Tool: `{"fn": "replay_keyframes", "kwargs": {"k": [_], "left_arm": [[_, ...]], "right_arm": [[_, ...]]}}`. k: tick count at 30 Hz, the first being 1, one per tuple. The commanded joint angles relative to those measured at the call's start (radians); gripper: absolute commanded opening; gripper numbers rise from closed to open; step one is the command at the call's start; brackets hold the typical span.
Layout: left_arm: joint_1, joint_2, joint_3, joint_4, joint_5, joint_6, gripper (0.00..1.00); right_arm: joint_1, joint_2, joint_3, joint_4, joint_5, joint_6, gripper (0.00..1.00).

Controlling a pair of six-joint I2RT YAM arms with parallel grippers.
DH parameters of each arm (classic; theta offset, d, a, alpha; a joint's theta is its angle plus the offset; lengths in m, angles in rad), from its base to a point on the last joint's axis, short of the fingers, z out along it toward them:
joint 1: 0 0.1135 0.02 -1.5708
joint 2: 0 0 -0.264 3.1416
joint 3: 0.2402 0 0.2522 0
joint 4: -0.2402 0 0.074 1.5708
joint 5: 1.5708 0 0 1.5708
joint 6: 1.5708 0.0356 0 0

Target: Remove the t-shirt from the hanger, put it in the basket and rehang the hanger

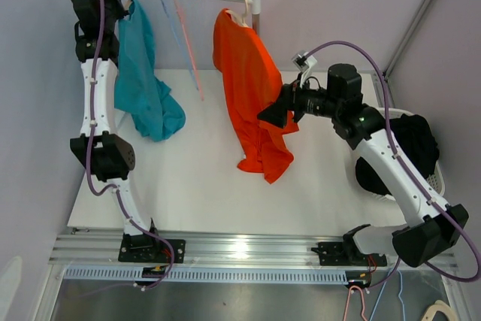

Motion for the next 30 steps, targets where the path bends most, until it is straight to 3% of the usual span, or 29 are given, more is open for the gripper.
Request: {"fn": "replay_keyframes", "kwargs": {"k": [1,11,15,18,25,30], "left_arm": [[-0.002,-0.062,0.027,-0.013,0.038,-0.065,0.01],[-0.094,-0.054,0.050,0.057,-0.152,-0.006,0.01],[-0.094,-0.100,-0.019,0.025,-0.172,-0.085,0.01],[-0.100,-0.105,0.028,-0.033,-0.174,-0.087,0.01],[-0.129,-0.186,0.034,-0.076,-0.223,-0.030,0.01],[-0.128,-0.252,-0.025,-0.107,-0.270,-0.030,0.01]], "right_arm": [[-0.016,0.038,0.061,0.092,-0.046,0.030,0.88],[-0.096,0.310,0.363,0.131,-0.175,0.120,0.86],[-0.114,0.462,0.653,0.104,-0.221,0.211,0.85],[-0.124,0.552,0.781,0.054,-0.265,0.240,0.85],[-0.130,0.467,0.701,0.047,-0.267,0.197,0.88],[-0.076,0.378,0.628,-0.081,-0.246,0.117,0.93]]}}
